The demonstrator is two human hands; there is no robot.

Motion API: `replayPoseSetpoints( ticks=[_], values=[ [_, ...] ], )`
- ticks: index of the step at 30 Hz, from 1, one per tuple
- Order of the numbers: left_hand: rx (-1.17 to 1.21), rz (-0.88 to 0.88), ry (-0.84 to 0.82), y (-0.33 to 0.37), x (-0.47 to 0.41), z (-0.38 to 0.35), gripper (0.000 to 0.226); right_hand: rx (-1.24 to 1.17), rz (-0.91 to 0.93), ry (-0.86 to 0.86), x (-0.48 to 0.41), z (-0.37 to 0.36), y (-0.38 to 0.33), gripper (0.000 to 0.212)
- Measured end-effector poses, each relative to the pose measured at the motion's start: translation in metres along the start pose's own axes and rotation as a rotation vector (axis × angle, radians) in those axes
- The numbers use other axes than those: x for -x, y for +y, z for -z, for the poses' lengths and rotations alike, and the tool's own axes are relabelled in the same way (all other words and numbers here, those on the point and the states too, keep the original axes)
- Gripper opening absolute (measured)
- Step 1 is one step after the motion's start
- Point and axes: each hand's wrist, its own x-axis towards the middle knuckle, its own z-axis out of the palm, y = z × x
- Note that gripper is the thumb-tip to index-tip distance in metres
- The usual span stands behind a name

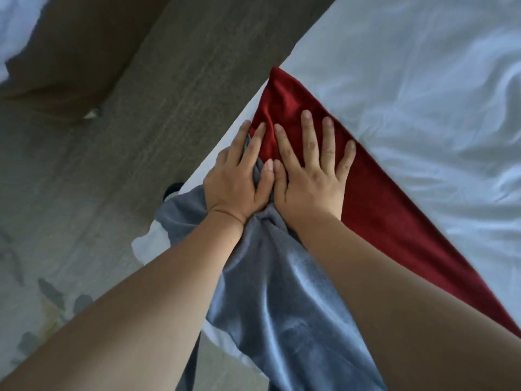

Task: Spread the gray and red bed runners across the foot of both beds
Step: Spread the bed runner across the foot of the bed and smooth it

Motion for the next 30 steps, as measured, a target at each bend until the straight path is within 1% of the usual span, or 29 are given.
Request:
replayPoseSetpoints(
  ticks=[6,10,13,15,17,19,21,24,25,26,28,30],
  values=[
    [0.102,-0.02,-0.074,-0.006,-0.004,-0.002,0.063,0.124,-0.048,-0.008,-0.002,-0.002,-0.005,0.057],
    [0.175,0.006,-0.189,-0.006,-0.005,0.017,0.062,0.15,-0.093,-0.094,-0.006,0.018,-0.017,0.058],
    [0.251,0.016,-0.228,-0.004,-0.009,0.033,0.062,0.169,-0.122,-0.091,-0.03,0.039,-0.028,0.063],
    [0.315,0.026,-0.222,-0.003,-0.009,0.044,0.061,0.138,-0.2,-0.046,-0.057,0.049,-0.036,0.071],
    [0.414,-0.018,-0.238,-0.007,-0.007,0.054,0.058,0.058,-0.294,-0.009,-0.08,0.057,-0.045,0.075],
    [0.465,-0.095,-0.277,-0.021,-0.005,0.063,0.055,-0.026,-0.325,0.013,-0.095,0.059,-0.056,0.066],
    [0.476,-0.137,-0.334,-0.038,-0.005,0.07,0.058,-0.119,-0.334,0.022,-0.109,0.062,-0.064,0.057],
    [0.49,-0.204,-0.458,-0.052,-0.012,0.081,0.063,-0.218,-0.402,0.086,-0.132,0.069,-0.065,0.054],
    [0.512,-0.248,-0.454,-0.054,-0.017,0.083,0.061,-0.243,-0.43,0.136,-0.142,0.073,-0.063,0.052],
    [0.534,-0.292,-0.416,-0.055,-0.025,0.084,0.056,-0.27,-0.452,0.196,-0.155,0.078,-0.061,0.048],
    [0.522,-0.339,-0.275,-0.055,-0.05,0.086,0.055,-0.304,-0.465,0.329,-0.187,0.09,-0.056,0.044],
    [0.455,-0.323,-0.119,-0.058,-0.083,0.091,0.058,-0.32,-0.464,0.452,-0.222,0.102,-0.054,0.043]
  ],
)
